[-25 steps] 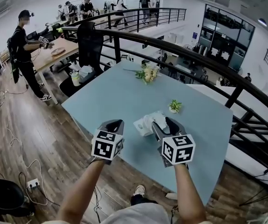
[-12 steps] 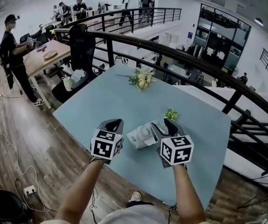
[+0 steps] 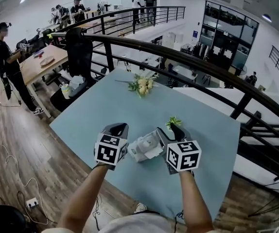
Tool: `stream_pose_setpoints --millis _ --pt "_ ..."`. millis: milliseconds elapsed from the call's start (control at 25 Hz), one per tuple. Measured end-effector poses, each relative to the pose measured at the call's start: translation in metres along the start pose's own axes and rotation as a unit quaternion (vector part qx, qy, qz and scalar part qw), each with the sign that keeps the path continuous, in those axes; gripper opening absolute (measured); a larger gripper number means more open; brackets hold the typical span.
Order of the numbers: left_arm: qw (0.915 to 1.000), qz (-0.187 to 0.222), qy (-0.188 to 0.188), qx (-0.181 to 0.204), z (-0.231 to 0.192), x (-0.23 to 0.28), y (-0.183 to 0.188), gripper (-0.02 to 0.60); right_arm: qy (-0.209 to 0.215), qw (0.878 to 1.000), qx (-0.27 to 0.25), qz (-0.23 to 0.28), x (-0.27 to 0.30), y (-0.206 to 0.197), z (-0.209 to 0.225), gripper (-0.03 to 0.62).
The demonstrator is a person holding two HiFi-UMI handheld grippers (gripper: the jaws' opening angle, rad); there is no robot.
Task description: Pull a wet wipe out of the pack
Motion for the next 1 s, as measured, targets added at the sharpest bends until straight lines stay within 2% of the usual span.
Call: stream_pose_setpoints --millis 720,1000 --pt "0.9998 -0.003 -0.013 0.011 0.003 0.03 0.012 -0.005 -0.019 1.0 0.013 -0.001 0.01 -0.004 0.023 0.227" --pt "0.9989 -0.005 -0.044 0.017 -0.001 0.046 0.016 -0.005 -0.043 0.999 0.019 -0.005 0.012 -0.006 0.024 0.227"
Point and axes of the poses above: the fingertips, and each gripper's own axes: x forward along the fingers, z to its right, y out of its top, the point moved 8 cm from there along -x, backward along the fingers, and after that the axes turned 14 degrees about -x, right-handed, at the moved point
